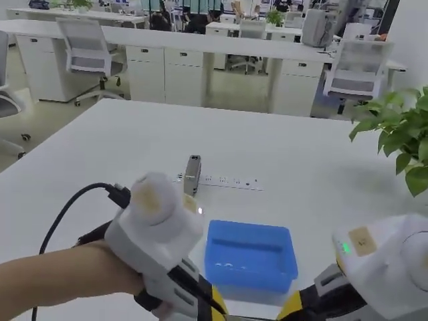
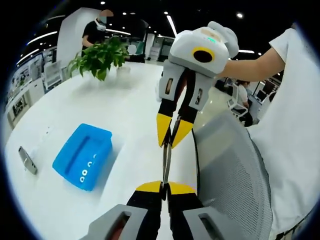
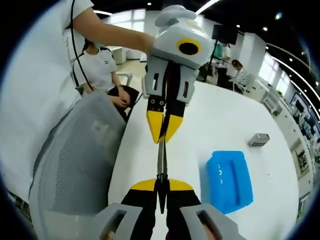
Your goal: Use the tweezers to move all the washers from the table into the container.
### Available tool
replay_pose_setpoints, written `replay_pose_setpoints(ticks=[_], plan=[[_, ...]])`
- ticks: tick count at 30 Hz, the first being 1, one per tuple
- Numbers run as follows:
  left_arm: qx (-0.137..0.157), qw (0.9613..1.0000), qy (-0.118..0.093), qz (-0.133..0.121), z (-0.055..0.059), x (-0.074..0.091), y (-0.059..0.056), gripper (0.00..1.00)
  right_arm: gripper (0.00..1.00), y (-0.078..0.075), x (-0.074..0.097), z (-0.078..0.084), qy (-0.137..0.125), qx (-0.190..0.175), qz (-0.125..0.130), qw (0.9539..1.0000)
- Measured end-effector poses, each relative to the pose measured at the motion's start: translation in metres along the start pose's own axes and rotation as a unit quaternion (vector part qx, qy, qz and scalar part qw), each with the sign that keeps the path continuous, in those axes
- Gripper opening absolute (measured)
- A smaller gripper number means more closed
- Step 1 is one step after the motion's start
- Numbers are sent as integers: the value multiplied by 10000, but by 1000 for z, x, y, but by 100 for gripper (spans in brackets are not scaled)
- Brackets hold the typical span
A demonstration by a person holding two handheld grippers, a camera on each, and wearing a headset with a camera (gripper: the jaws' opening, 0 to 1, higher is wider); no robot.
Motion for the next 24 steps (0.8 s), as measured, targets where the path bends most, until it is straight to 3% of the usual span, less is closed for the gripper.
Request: replay_pose_setpoints(ticks=[4,8,10,14,17,20,22,23,24], plan=[[-46,9998,135,-148,6,-10,6,0,4,-6,-8,10,185,56,248,9995],[-403,9976,338,-455,11,-23,8,0,5,-11,-18,25,383,-119,475,9981],[-693,9939,522,-679,16,-30,12,0,5,-14,-25,33,404,-193,566,9974],[-933,9885,806,-873,27,-46,17,0,5,-17,-39,48,500,-371,692,9957],[-1397,9778,1111,-1100,34,-56,21,0,6,-21,-51,61,551,-595,687,9943],[-1422,9763,1200,-1108,39,-65,21,0,6,-23,-59,71,584,-844,634,9927],[-1656,9693,1330,-1235,44,-68,25,0,6,-24,-64,76,537,-1089,620,9907],[-1704,9681,1362,-1232,47,-72,25,0,6,-25,-66,77,536,-1172,605,9898],[-1632,9694,1364,-1222,49,-75,25,0,7,-25,-67,80,556,-1280,598,9884]])
Point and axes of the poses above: the centre of the closed fingertips' face, and the gripper's own axes: x roughly backward along the fingers, y roughly to its left, z roughly out of its underside, the point moved 3 cm from there along x, roughly backward along the fingers, and after that the axes turned 10 degrees about -x, right-handed, at the moved point
